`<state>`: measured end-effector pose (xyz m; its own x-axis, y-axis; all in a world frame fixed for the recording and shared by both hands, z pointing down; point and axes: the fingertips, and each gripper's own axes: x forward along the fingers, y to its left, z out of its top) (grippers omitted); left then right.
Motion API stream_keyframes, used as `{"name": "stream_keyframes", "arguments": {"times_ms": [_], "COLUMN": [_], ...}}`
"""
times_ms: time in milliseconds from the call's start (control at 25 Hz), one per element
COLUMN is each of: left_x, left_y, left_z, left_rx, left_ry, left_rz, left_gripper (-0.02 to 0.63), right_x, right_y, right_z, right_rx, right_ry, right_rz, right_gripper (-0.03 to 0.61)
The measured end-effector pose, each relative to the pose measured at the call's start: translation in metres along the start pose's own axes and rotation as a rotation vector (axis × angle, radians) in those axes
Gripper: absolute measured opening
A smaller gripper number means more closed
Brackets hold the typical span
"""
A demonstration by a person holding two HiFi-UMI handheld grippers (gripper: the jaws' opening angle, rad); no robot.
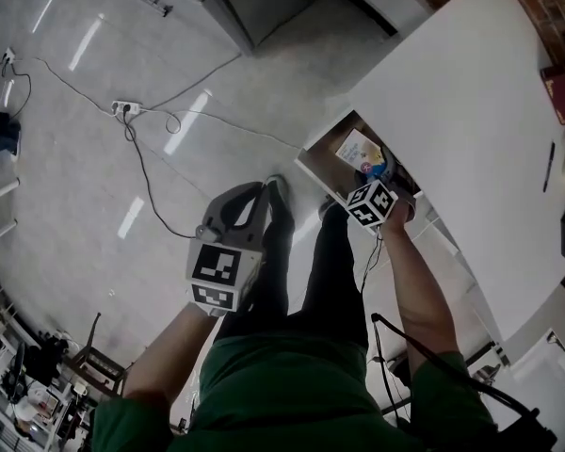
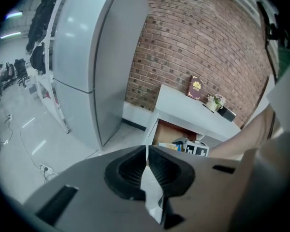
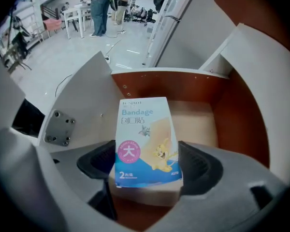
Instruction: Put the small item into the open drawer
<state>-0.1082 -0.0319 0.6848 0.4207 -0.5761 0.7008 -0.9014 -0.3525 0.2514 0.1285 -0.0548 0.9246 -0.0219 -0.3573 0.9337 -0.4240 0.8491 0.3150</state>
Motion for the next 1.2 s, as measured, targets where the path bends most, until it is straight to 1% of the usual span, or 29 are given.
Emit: {"name": "stream_keyframes", "arguments": {"times_ms": [200, 320, 440, 560, 720, 840, 1040, 1200], "left_x": [0.008, 0.011, 0.011, 0.013, 0.012, 0.012, 0.012, 0.007], "left_y": [0.005, 0.007, 0.010, 0.012, 0.009, 0.006, -0.002, -0.010], "left_z": [-0.008, -0.012, -0.018, -0.022, -0.019, -0.012, 0.001, 0.013], "left_rx": [-0.027, -0.038, -0.046, -0.054, -0.059, -0.055, -0.047, -0.036], "left_ry": [0.007, 0.012, 0.020, 0.022, 0.012, -0.001, -0.018, -0.028], "left_rz": [0.009, 0.012, 0.016, 0.022, 0.020, 0.015, 0.002, -0.010], "left_gripper": [0.015, 0.015, 0.015, 0.015, 0.015, 0.015, 0.015, 0.015], "right_x": [0.020, 0.031, 0.039, 0.042, 0.034, 0.023, 0.001, -0.022], "right_y": [0.008, 0.010, 0.016, 0.021, 0.020, 0.014, 0.005, -0.001], "right_z": [-0.002, -0.005, -0.008, -0.008, -0.005, -0.001, 0.009, 0.016], "right_rx": [-0.120, -0.174, -0.200, -0.195, -0.163, -0.121, 0.016, 0.141], "right_ry": [0.017, 0.041, 0.060, 0.071, 0.058, 0.035, -0.028, -0.071], "right_rz": [0.023, 0.041, 0.069, 0.094, 0.089, 0.071, 0.044, 0.020], "right_gripper": [0.408, 0.408, 0.411, 0.426, 0.434, 0.428, 0.392, 0.328]}}
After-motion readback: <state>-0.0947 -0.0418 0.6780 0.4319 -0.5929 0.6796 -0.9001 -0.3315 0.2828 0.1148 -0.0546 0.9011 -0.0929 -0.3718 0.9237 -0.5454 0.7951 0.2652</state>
